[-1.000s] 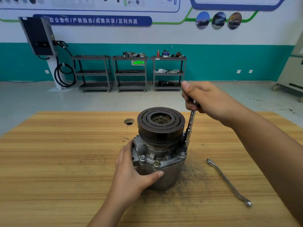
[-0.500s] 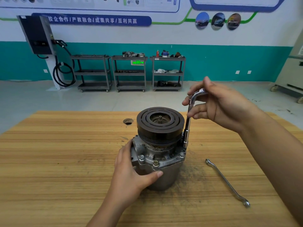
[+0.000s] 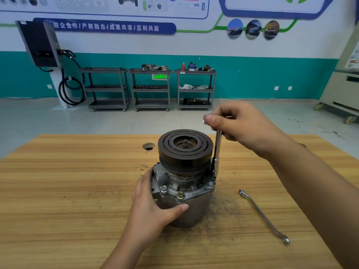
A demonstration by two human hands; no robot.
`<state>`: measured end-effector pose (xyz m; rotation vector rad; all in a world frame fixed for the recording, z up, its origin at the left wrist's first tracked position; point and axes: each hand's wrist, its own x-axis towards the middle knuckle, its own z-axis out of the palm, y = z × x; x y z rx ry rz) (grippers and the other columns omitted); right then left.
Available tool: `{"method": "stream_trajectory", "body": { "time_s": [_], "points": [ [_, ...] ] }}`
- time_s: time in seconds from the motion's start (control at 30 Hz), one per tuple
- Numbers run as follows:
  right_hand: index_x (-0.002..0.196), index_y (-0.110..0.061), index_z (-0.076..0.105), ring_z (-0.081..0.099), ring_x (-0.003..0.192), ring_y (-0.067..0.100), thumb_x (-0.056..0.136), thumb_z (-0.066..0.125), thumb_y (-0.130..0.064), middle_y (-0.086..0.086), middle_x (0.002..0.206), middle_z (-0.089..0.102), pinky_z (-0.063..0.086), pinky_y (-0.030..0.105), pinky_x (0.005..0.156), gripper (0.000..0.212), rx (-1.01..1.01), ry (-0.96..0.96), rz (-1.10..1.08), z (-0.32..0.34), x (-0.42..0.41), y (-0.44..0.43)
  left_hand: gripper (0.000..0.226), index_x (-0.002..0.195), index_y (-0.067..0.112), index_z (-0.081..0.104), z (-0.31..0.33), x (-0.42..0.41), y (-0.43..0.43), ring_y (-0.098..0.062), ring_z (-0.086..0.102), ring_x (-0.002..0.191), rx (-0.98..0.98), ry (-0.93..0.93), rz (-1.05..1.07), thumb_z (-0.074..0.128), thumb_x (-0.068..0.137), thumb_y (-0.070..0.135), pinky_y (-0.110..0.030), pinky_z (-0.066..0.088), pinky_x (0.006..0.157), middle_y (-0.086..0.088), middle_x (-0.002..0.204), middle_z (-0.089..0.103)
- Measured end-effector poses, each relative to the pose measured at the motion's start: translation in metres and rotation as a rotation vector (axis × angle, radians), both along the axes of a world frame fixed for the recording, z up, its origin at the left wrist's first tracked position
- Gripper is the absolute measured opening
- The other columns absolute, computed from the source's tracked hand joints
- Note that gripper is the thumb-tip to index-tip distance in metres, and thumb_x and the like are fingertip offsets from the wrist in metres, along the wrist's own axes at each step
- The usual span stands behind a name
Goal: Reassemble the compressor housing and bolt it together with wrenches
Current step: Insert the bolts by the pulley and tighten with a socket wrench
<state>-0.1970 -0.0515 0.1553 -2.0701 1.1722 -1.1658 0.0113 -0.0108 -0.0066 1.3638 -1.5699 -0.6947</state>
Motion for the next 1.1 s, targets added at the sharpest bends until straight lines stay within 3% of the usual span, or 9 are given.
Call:
{"method": "stream_trajectory", "body": {
  "time_s": [0.17,0.33,0.47,0.57,0.7,0.83,0.93,1.03,1.1],
  "points": [
    [0.063,-0.017,0.057,0.044,0.048,-0.002,0.077,0.042,-0.063,-0.005,0.057,0.061,0.037,0.016,0.053,0.05,0.063,0.211,0.004,0.007,0.005,-0.005,0.116,0.144,0.036,0.023,0.001,-0.001,0.001,-0.008,0.035,0.129,-0.008,0.007,0.0,0.083,0.047,0.055,-0.036,0.034,0.109,0.017,0.138,0.035],
    [0.065,-0.017,0.06,0.051,0.047,0.001,0.081,0.049,-0.055,-0.003,0.064,0.07,0.036,0.009,0.043,0.043,0.09,0.174,-0.022,0.008,-0.002,0.002,0.119,0.145,0.033,0.026,0.002,-0.001,0.0,-0.009,0.037,0.128,-0.001,-0.009,0.021,0.079,0.042,0.061,-0.041,0.036,0.108,0.016,0.138,0.037],
    [0.058,-0.01,0.062,0.047,0.039,-0.002,0.087,0.053,-0.052,-0.003,0.05,0.065,0.033,0.006,0.041,0.051,-0.064,0.161,-0.253,-0.001,0.01,0.002,0.118,0.144,0.033,0.029,0.002,-0.002,0.0,-0.008,0.039,0.125,-0.008,0.006,0.04,0.079,0.04,0.06,-0.037,0.037,0.106,0.017,0.134,0.039],
    [0.061,0.002,0.06,0.049,0.036,0.002,0.09,0.053,-0.048,0.008,0.048,0.062,0.036,0.016,0.04,0.058,-0.147,0.09,-0.377,-0.009,0.024,-0.001,0.117,0.143,0.034,0.029,0.002,-0.003,0.001,-0.006,0.039,0.122,-0.015,0.014,0.047,0.08,0.04,0.059,-0.034,0.036,0.105,0.019,0.131,0.038],
    [0.061,0.01,0.049,0.05,0.047,0.03,0.093,0.049,-0.043,0.028,0.057,0.058,0.045,0.037,0.052,0.062,-0.156,-0.105,-0.495,-0.018,0.03,-0.01,0.119,0.143,0.035,0.027,0.002,-0.001,-0.001,-0.006,0.039,0.124,-0.014,0.009,0.034,0.078,0.038,0.063,-0.034,0.036,0.106,0.018,0.133,0.038],
    [0.053,-0.014,0.053,0.046,0.04,0.009,0.095,0.045,-0.038,0.001,0.04,0.052,0.041,0.013,0.049,0.049,0.038,-0.193,-0.166,-0.015,0.015,-0.01,0.116,0.142,0.037,0.026,0.0,0.002,-0.003,-0.004,0.039,0.123,-0.02,0.014,0.001,0.085,0.043,0.054,-0.026,0.034,0.103,0.02,0.133,0.038],
    [0.069,-0.014,0.057,0.051,0.05,0.013,0.096,0.036,-0.023,0.0,0.051,0.057,0.044,0.02,0.05,0.036,0.231,-0.4,0.133,-0.011,0.007,-0.016,0.117,0.143,0.037,0.025,-0.001,0.002,-0.004,-0.002,0.04,0.12,-0.019,0.002,-0.004,0.085,0.044,0.053,-0.022,0.034,0.099,0.02,0.132,0.037],
    [0.076,-0.014,0.047,0.031,0.038,0.006,0.097,0.033,-0.023,-0.008,0.042,0.039,0.029,0.016,0.035,0.027,0.49,-0.613,0.486,-0.01,0.008,-0.019,0.111,0.137,0.044,0.025,-0.002,0.002,-0.004,0.01,0.04,0.113,-0.041,0.012,-0.011,0.087,0.045,0.05,-0.006,0.034,0.087,0.028,0.125,0.036],
    [0.075,-0.016,0.043,0.023,0.035,0.004,0.099,0.032,-0.023,-0.011,0.04,0.031,0.023,0.014,0.032,0.027,0.486,-0.604,0.437,-0.01,0.014,-0.02,0.107,0.13,0.05,0.022,0.0,0.001,-0.003,0.014,0.038,0.111,-0.053,0.023,-0.008,0.086,0.044,0.051,-0.002,0.034,0.083,0.033,0.123,0.035]
  ]
}}
